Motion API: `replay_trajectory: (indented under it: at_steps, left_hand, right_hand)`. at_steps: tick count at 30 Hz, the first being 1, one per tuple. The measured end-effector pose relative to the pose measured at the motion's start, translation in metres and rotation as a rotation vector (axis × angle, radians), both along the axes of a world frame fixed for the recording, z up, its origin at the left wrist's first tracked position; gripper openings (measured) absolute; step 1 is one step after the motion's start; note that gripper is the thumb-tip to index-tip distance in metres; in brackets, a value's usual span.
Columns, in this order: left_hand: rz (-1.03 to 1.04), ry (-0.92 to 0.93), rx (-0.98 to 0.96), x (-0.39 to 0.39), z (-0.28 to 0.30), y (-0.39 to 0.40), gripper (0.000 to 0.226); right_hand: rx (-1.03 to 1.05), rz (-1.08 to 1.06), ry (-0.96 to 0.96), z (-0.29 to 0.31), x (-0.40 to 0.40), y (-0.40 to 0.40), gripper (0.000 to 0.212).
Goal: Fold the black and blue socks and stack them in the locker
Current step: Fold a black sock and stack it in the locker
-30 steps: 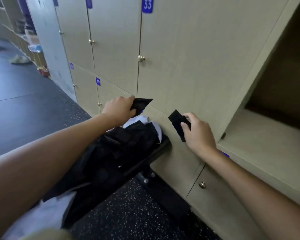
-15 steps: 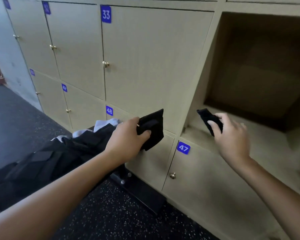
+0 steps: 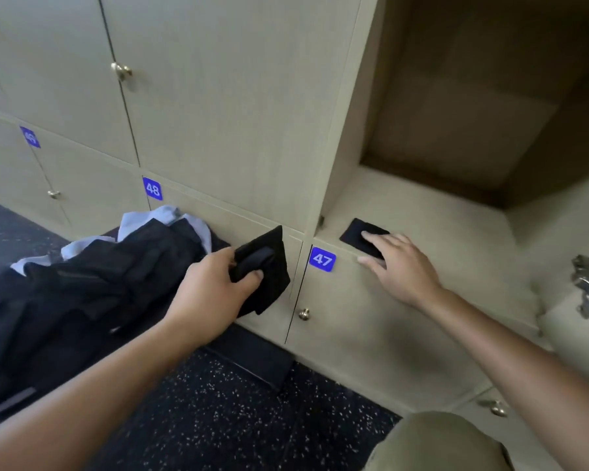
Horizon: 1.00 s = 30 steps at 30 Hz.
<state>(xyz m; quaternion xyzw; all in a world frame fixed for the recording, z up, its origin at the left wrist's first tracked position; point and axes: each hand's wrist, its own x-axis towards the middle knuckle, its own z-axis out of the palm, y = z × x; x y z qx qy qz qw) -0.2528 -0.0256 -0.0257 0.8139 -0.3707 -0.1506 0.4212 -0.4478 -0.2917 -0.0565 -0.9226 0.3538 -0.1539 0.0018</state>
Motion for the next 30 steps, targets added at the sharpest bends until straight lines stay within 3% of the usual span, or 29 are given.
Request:
replay_trajectory:
  at_steps: [6, 13, 15, 17, 23, 25, 30]
  left_hand:
    - [0.01, 0.031, -0.089, -0.029, 0.024, 0.007, 0.016]
    - [0.03, 0.054, -0.17, -0.05, 0.055, 0.011, 0.024]
    - [0.028, 0.053, -0.18, -0.054, 0.061, 0.012, 0.026]
    - [0.036, 0.041, -0.173, -0.058, 0.064, 0.012, 0.026]
    - [0.054, 0.04, -0.156, -0.07, 0.065, 0.018, 0.029]
    - [0.06, 0.013, -0.145, -0.072, 0.066, 0.02, 0.029]
    - [0.055, -0.056, -0.109, -0.079, 0.066, 0.022, 0.025]
  right_hand:
    - [-0.062, -0.057, 0.096, -0.017, -0.007, 0.019, 0.056]
    - [0.116, -0.051, 0.149, -0.005, -0.015, 0.017, 0.066]
    - [0.059, -0.095, 0.153, -0.004, -0.019, 0.016, 0.066]
    - [0.017, -0.121, 0.07, -0.003, -0.021, 0.019, 0.063]
    - [0.216, -0.058, -0.19, 0.0, -0.035, 0.021, 0.047]
    - [0.255, -0.079, -0.143, 0.005, -0.042, 0.016, 0.041]
    - [0.079, -0.009, 0.064, 0.007, -0.041, 0.009, 0.038]
